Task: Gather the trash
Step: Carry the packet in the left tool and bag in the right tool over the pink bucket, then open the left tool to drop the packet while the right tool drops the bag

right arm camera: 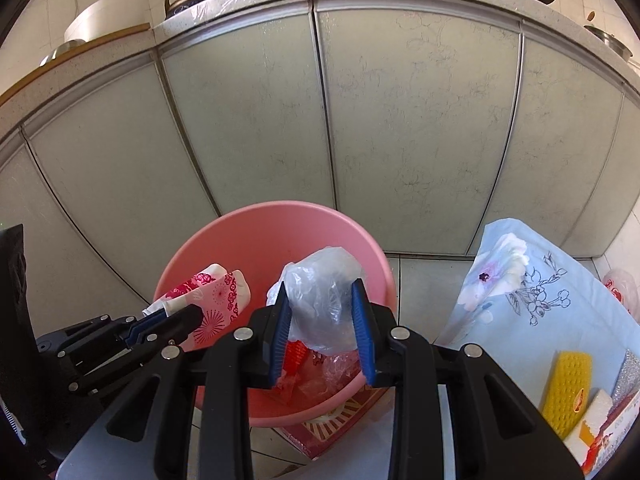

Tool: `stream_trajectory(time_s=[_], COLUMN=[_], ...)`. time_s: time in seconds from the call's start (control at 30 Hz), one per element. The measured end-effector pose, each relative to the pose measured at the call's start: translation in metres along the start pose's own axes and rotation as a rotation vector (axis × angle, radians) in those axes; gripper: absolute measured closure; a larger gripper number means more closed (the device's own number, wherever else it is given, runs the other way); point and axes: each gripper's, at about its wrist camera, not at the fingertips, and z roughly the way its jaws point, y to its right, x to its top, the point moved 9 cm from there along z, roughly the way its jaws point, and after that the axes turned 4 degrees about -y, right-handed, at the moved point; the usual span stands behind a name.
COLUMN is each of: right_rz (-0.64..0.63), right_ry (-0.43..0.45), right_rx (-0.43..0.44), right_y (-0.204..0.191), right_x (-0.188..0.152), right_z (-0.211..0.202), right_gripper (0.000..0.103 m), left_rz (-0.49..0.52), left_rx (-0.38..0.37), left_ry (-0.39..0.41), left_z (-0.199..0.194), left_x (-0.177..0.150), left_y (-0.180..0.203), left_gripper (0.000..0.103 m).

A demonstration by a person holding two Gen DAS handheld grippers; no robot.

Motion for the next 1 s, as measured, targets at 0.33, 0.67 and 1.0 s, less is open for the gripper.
stream_trajectory(time_s=[0.33, 0.67, 1.0], right_rz=[-0.007, -0.008, -0.009], right_ry=[-0.036, -0.065, -0.082], right_rx=[-0.009, -0.017, -0.019], right_y=[-0.002, -0.001, -0.001], right_x=[-0.006, -0.011, -0.016], right_z=[0.018, 0.029, 0.037], right_gripper=[0.073, 0.073, 0.073], left_rz=[-0.007, -0.011, -0.010], left_rx=[0.006, 0.011, 0.024], left_ry=[-0.018, -0.036, -0.051], left_z=[0.009, 0.017, 0.024], left_x=[0.001, -0.002, -0.006], left_y=[0.001, 0.002, 0.003], left_gripper=[0.095, 0.095, 0.095])
